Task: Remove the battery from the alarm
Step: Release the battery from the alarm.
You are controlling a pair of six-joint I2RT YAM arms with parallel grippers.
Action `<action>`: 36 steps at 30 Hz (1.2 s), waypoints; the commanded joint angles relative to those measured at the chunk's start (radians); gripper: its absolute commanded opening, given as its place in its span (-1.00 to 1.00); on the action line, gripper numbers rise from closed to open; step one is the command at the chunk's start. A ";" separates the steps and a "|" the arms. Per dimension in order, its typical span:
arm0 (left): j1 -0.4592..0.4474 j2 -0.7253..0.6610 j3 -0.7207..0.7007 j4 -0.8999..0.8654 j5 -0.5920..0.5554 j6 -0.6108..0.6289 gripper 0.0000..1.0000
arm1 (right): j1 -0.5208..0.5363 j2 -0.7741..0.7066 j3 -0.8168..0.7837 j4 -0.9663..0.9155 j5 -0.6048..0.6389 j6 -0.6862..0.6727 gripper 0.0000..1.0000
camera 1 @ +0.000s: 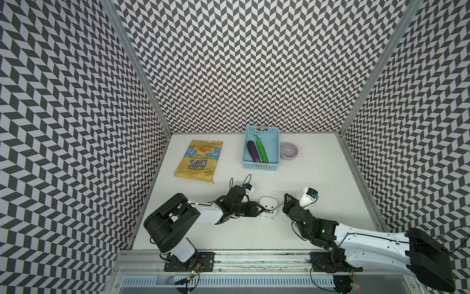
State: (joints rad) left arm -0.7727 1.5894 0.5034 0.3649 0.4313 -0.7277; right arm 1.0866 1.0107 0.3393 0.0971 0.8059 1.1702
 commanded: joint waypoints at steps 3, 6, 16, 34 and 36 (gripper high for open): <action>-0.008 0.017 -0.008 -0.050 -0.005 0.005 -0.14 | 0.007 -0.035 0.007 -0.047 0.044 -0.020 -1.00; -0.009 0.017 -0.006 -0.050 -0.005 0.006 -0.14 | 0.007 -0.021 0.002 -0.027 0.038 -0.029 -1.00; -0.009 0.026 0.001 -0.053 -0.002 0.012 -0.14 | 0.007 0.041 0.015 0.048 0.001 -0.018 -1.00; -0.009 0.034 0.008 -0.061 0.001 0.017 -0.16 | -0.012 -0.027 -0.044 0.299 -0.120 0.128 -1.00; -0.010 0.036 0.010 -0.060 0.001 0.017 -0.16 | -0.022 -0.035 -0.058 0.328 -0.138 0.137 -1.00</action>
State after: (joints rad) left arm -0.7708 1.5898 0.5034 0.3649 0.4320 -0.7269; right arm 1.0641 1.0073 0.2779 0.1974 0.7696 1.2167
